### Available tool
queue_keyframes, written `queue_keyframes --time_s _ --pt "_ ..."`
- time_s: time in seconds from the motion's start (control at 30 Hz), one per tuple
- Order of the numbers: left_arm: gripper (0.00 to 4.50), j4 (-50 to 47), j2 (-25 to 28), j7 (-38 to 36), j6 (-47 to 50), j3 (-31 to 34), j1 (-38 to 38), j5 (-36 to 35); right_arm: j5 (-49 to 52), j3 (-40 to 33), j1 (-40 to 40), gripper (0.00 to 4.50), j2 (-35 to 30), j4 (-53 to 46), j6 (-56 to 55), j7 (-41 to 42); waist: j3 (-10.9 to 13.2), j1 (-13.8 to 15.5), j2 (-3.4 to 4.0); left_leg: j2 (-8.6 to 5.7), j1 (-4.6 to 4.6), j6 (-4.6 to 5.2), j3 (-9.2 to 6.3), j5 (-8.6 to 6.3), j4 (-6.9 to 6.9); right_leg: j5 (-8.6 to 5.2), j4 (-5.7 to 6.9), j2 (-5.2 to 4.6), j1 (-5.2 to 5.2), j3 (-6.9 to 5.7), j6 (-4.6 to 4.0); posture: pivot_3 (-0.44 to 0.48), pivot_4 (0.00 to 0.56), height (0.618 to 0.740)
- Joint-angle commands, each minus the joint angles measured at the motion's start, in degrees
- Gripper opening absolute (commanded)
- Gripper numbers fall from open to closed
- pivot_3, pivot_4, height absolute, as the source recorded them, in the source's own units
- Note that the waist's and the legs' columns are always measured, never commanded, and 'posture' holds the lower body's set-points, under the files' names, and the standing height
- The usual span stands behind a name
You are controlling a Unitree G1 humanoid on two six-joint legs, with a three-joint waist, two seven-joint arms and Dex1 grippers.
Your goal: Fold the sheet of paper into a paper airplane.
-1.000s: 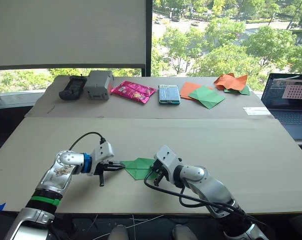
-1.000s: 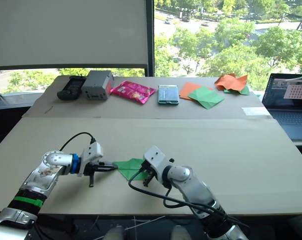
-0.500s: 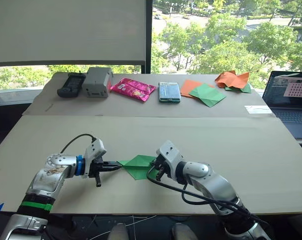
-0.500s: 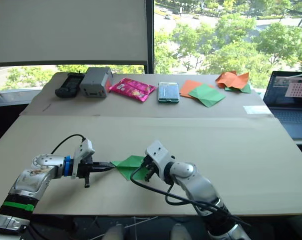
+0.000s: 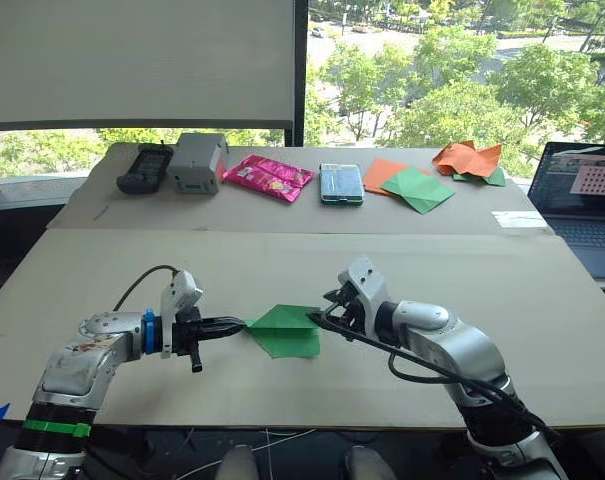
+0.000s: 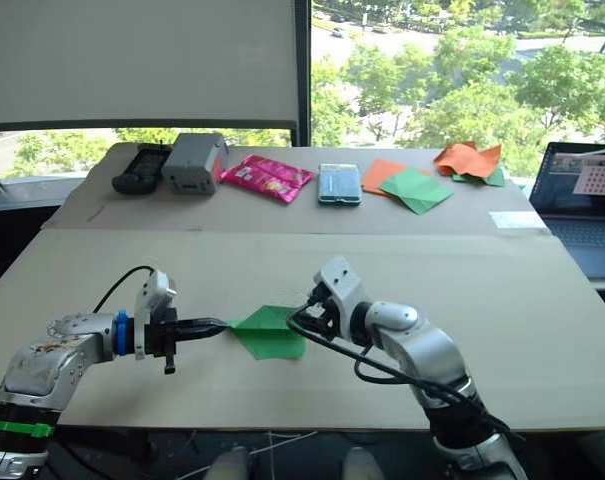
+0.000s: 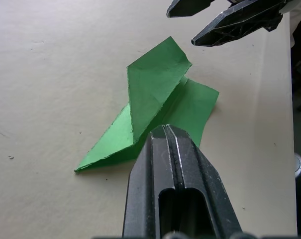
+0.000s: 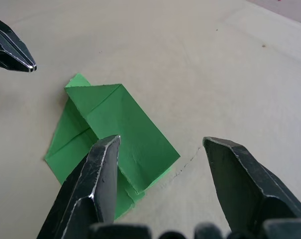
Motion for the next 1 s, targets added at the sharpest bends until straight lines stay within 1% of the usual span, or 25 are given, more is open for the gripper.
queue_keyframes --time_s 0.03,0.23,0.3,0.4,0.47,0.53,0.7,0.87,1.0 --pt "0.00 -2.8 0.3 1.1 0.4 1.9 0.4 -1.9 1.8 -0.2 -2.7 2.97 -0.8 2.7 -3.5 4.0 0.1 0.0 -0.01 0.00 0.00 0.00 0.00 0.00 0.00 0.00 0.01 0.01 -0.01 0.00 0.00 0.000 0.150 0.720" --pt "0.00 -4.5 0.5 3.3 0.5 2.8 1.8 -3.1 2.8 0.1 -4.6 2.97 0.8 8.3 -6.1 7.4 0.1 0.0 -0.02 0.01 0.04 0.00 0.00 0.00 -0.08 0.00 0.02 0.05 -0.01 0.00 0.00 0.000 0.150 0.720" --pt "0.00 -4.9 0.8 3.7 0.6 3.0 2.1 -3.2 3.1 0.3 -4.9 2.45 0.9 9.0 -6.2 8.5 0.1 0.0 -0.02 0.00 0.03 0.00 0.00 0.00 -0.07 0.00 0.02 0.04 -0.01 0.00 0.00 0.000 0.150 0.720" --pt "0.00 -6.0 1.3 4.0 1.7 3.7 2.7 -4.1 4.5 -0.8 -4.6 1.46 1.1 9.4 -5.4 9.2 0.1 0.1 -0.04 0.00 0.02 0.00 0.00 0.00 -0.07 0.01 0.02 0.04 0.00 0.00 0.00 0.000 0.150 0.720" --pt "0.00 -6.8 1.9 3.7 1.7 3.5 3.6 -4.1 5.2 -1.1 -4.0 0.69 1.0 9.0 -5.5 9.8 0.1 0.1 -0.04 -0.01 0.01 0.00 0.00 0.00 -0.07 0.01 0.01 0.02 0.00 0.00 0.00 0.000 0.150 0.720" --pt "0.00 -7.0 2.3 4.0 1.6 3.5 3.9 -4.0 5.1 -1.3 -4.0 0.08 1.0 9.1 -5.6 9.6 0.1 0.1 -0.02 -0.01 0.04 0.00 0.00 0.00 -0.07 0.01 0.01 0.01 0.00 0.00 0.00 0.000 0.150 0.720" --pt "0.00 -6.4 1.9 5.5 1.9 3.9 2.4 -4.5 5.7 -1.3 -4.2 0.03 0.9 9.2 -5.8 9.7 0.1 0.1 -0.02 -0.01 0.04 0.00 0.00 0.00 -0.11 0.01 0.01 0.02 -0.03 0.00 -0.01 0.000 0.150 0.720" --pt "0.00 -5.0 1.7 6.2 1.5 3.7 1.2 -4.3 5.8 -0.8 -3.6 0.03 -0.3 5.3 -8.8 11.4 0.1 0.1 -0.02 -0.01 0.03 0.00 0.00 0.00 -0.11 0.01 0.01 0.03 -0.02 0.00 -0.01 0.000 0.150 0.720" --pt "0.00 -4.0 1.3 6.8 1.2 3.9 0.4 -4.3 0.1 0.2 -2.7 0.03 -2.0 0.0 -20.3 9.4 0.1 0.1 0.00 -0.01 0.03 0.00 0.00 0.00 -0.12 0.01 0.01 0.04 -0.05 0.00 0.00 0.000 0.150 0.720"
